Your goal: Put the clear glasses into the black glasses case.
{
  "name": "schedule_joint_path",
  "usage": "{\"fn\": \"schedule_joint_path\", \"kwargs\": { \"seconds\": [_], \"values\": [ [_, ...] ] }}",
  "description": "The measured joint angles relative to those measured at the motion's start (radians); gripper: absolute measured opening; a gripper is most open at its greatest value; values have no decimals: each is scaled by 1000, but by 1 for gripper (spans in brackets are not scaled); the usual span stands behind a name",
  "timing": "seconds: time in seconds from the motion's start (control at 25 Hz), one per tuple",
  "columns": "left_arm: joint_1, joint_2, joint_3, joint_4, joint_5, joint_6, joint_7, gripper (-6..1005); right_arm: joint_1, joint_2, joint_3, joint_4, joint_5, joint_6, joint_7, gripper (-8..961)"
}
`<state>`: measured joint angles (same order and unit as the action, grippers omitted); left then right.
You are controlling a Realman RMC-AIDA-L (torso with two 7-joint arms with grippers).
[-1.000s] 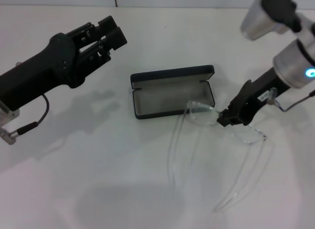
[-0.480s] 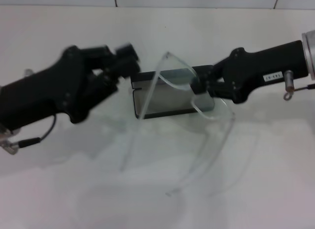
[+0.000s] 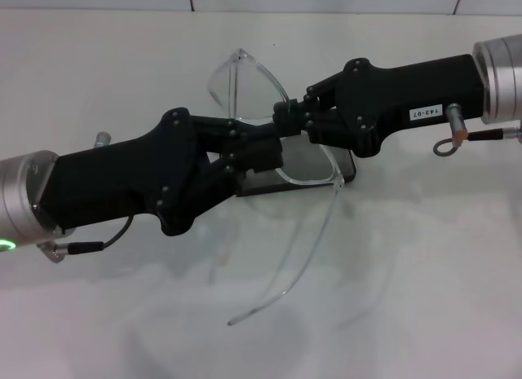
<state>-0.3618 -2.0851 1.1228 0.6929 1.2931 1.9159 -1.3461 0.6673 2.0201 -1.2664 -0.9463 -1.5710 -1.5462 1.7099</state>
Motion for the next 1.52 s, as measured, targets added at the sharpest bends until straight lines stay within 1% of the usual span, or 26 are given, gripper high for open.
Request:
{"fn": "schedule_joint_path", "kwargs": {
  "seconds": [0.24,0.6,0.76,1.08,1.32,1.52],
  "values": [
    [-4,-1,0,-15,5,-1,23,85,0,3,-4,4,38,-10,-22,71],
    [-41,-3,-11,-117,-8,-6,93,85,6,5,-21,26,60,-21,-39,71],
    [-52,-3,-11,-142,-21,-5,108,85,8,7,-29,46,72,-24,-51,71],
    [-33,-2,-11,-144,-57,3,112,85,0,3,-26,75,99,-31,-71,71],
    [-46,-3,-11,-187,-57,-3,151,84,4,6,-34,78,114,-42,-81,71],
    [-46,-3,-11,-193,-57,-10,162,84,5,6,-43,80,132,-45,-83,70]
  ]
}}
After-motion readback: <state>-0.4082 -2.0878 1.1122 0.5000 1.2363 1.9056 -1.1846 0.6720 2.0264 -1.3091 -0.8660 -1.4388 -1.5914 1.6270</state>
